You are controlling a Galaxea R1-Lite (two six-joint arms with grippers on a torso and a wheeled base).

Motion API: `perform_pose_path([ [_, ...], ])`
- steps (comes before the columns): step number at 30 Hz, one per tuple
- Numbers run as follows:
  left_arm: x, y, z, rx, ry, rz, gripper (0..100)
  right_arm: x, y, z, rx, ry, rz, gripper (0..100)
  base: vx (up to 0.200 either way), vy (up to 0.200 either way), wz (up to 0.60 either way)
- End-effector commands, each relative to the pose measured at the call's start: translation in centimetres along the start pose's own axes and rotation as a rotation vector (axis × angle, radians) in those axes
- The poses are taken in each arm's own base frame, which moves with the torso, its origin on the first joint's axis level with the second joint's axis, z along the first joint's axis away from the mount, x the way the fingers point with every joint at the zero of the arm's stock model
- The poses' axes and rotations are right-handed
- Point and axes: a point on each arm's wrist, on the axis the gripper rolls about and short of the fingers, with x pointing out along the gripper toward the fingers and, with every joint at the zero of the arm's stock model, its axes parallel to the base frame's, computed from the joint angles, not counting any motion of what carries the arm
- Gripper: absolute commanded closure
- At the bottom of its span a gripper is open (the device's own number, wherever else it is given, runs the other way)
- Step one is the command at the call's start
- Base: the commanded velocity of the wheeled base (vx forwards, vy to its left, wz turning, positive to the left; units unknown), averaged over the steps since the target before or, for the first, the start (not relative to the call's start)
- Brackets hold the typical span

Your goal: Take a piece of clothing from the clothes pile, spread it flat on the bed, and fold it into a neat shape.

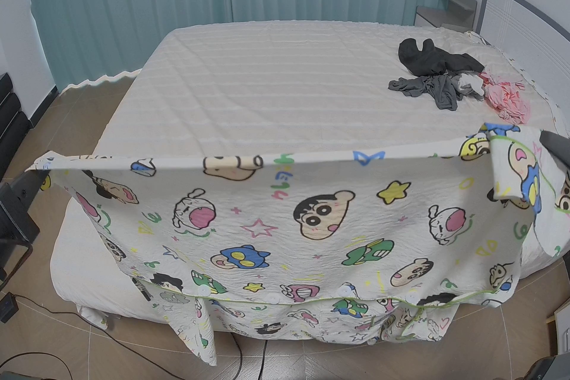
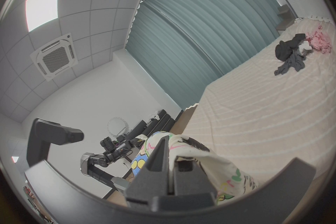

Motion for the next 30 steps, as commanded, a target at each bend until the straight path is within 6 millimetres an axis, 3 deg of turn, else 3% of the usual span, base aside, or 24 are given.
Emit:
perform_pose_path([
  [1, 1.1, -0.1, -1.3, 0.021, 0.063, 0.014, 100, 1.2, -2.0, -0.9, 0.027, 0.04, -0.084, 100, 0.0, 0.0, 0.0],
  [4, 2.2, -0.3, -1.4, 0.029, 0.082, 0.029, 100, 2.1, -3.0, -0.7, 0.027, 0.045, -0.126, 100, 0.0, 0.0, 0.0],
  [10, 4.5, -0.7, -1.1, 0.033, 0.091, 0.066, 100, 3.2, -4.1, -0.5, -0.005, 0.037, -0.15, 100, 0.2, 0.0, 0.0],
  [11, 5.6, -0.7, -1.0, 0.035, 0.089, 0.086, 100, 3.5, -4.3, -0.4, -0.01, 0.03, -0.153, 100, 0.2, 0.0, 0.0],
  [13, 5.8, -0.7, -1.0, 0.035, 0.089, 0.089, 100, 3.5, -4.4, -0.4, -0.01, 0.03, -0.154, 100, 0.2, 0.0, 0.0],
  [15, 8.1, -0.8, -1.1, 0.035, 0.086, 0.103, 100, 4.3, -5.2, 0.0, -0.02, 0.013, -0.172, 100, 0.2, 0.0, 0.0],
  [22, 12.2, -1.0, -1.8, 0.041, 0.097, 0.133, 100, 6.3, -7.8, 0.5, -0.039, 0.003, -0.224, 100, 0.2, 0.0, 0.0],
  [30, 17.0, -0.5, -4.4, 0.051, 0.125, 0.177, 100, 9.8, -11.8, 0.4, -0.031, 0.008, -0.26, 100, 0.2, 0.0, 0.0],
])
